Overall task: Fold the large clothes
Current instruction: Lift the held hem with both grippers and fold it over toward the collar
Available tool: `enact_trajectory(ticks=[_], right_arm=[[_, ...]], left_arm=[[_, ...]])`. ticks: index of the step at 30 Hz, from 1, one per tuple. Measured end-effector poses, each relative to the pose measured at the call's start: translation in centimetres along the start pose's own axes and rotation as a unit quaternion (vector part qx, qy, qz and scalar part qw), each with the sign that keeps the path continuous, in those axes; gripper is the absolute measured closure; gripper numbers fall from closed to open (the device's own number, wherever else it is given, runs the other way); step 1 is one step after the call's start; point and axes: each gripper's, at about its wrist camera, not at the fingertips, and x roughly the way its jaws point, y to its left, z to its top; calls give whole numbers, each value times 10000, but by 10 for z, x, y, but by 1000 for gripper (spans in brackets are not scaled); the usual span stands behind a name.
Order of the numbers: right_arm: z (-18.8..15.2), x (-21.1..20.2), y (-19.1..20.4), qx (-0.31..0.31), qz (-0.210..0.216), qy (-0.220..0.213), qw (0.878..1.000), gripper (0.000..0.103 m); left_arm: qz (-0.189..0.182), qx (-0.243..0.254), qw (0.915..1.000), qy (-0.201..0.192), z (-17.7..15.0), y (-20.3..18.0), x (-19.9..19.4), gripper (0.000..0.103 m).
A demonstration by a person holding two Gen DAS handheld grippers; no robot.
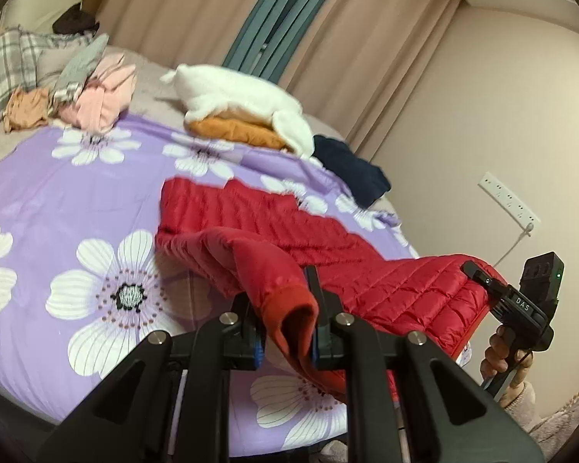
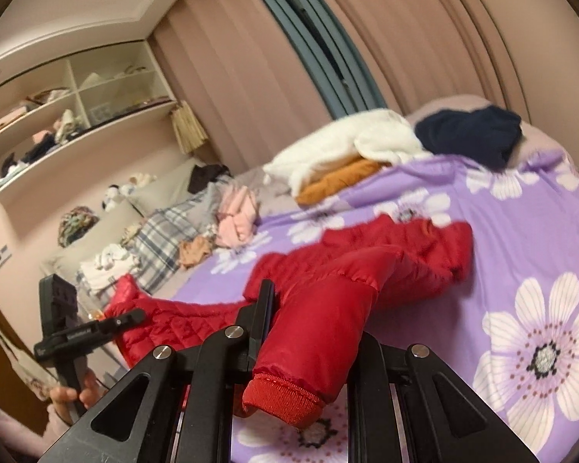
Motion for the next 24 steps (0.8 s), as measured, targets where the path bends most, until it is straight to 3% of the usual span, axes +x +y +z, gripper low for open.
enact_trajectory(ticks=[11,24], right_arm=[[11,-12,15,-268,263,-300,9988,85],[9,2,8,-106,242,-129,9996,85]], left_arm=[[-122,182,9994,-262,9,-14,-21,87],[-84,-58,9999,-57,10,1,-3,87]])
